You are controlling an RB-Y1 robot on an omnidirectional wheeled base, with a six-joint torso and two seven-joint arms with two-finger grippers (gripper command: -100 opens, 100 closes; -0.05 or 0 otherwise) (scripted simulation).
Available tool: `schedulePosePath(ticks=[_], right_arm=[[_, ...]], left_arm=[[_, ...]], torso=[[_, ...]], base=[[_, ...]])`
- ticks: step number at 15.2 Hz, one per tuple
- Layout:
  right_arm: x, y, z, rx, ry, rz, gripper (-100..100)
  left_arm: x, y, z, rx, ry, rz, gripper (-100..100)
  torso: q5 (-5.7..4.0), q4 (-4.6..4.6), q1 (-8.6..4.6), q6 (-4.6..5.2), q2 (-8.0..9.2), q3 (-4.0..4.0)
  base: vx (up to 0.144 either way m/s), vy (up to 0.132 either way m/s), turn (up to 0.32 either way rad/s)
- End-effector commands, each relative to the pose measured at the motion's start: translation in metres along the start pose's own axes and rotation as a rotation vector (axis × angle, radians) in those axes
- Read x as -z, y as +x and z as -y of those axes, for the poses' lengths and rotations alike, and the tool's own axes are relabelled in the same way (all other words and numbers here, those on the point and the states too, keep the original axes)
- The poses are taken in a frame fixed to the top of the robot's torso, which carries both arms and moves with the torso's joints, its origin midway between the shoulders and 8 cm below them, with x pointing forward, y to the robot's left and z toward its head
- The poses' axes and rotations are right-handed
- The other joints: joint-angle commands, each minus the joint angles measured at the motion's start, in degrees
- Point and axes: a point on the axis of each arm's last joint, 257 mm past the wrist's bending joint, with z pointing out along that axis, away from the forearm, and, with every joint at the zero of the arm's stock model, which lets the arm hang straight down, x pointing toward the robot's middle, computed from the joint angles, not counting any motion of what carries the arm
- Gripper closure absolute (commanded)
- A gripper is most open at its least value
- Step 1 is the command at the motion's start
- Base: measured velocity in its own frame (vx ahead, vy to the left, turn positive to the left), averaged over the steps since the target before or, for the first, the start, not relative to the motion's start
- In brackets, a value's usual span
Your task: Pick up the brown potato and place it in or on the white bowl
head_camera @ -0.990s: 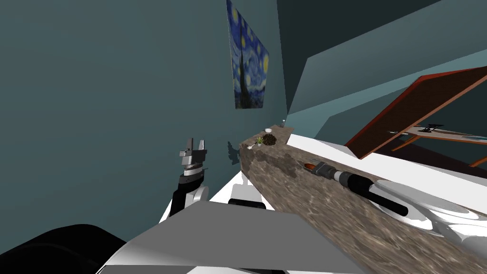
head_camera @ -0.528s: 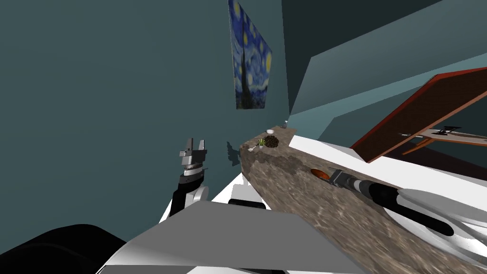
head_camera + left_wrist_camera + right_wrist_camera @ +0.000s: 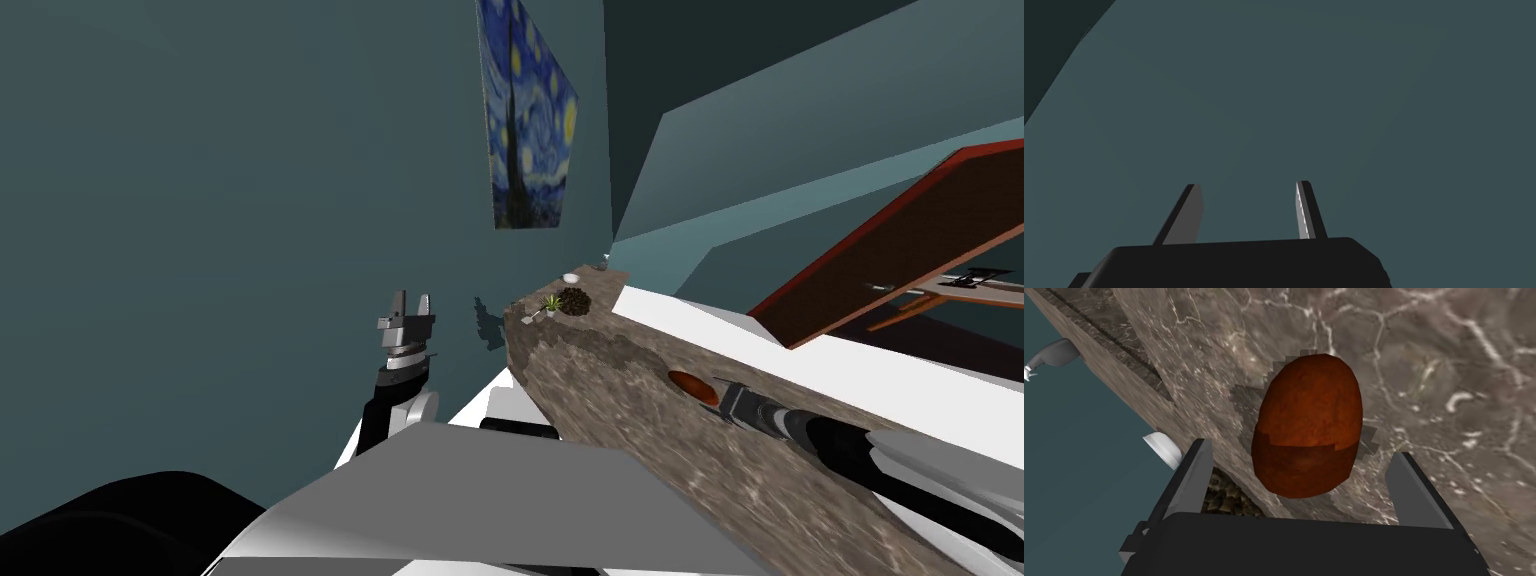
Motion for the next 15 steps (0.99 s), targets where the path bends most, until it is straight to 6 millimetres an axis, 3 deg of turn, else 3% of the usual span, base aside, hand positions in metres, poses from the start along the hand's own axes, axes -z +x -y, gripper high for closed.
schedulePosePath(ticks=[1,3,4,9,10,12,15], right_arm=[[-0.006,0.003,-0.008,-0.009,0.01,-0.005,-100],[-0.004,0.003,-0.006,-0.009,0.006,-0.002,-100],[-0.004,0.003,-0.007,-0.008,0.009,-0.003,100],[-0.004,0.003,-0.006,-0.009,0.01,-0.003,100],[0.002,-0.002,0.026,-0.015,0.06,0.0,100],[0.004,-0.002,0.03,-0.019,0.066,-0.001,100],[0.023,0.018,0.057,-0.064,0.09,-0.038,100]], left_arm=[[0.0,0.0,0.0,0.0,0.0,0.0,0],[0.0,0.0,0.0,0.0,0.0,0.0,0],[0.0,0.0,0.0,0.0,0.0,0.0,0],[0.0,0.0,0.0,0.0,0.0,0.0,0],[0.0,0.0,0.0,0.0,0.0,0.0,0],[0.0,0.0,0.0,0.0,0.0,0.0,0],[0.0,0.0,0.0,0.0,0.0,0.0,0]], torso=[[0.0,0.0,0.0,0.0,0.0,0.0],[-0.02,0.02,-0.08,-0.03,0.07,0.04],[-0.01,0.03,-0.06,0.0,0.12,0.07],[0.0,0.05,0.05,0.0,0.25,0.14],[0.01,0.06,0.06,0.0,0.26,0.15],[0.13,0.12,0.07,-0.01,0.27,0.19],[0.1,0.14,-0.07,0.2,0.44,0.28]], base=[[0.037,-0.026,0.077],[0.033,-0.036,0.093],[0.009,-0.01,0.004],[0.0,0.0,0.0],[-0.003,-0.003,-0.038],[-0.003,-0.008,-0.021],[-0.021,-0.041,-0.127]])
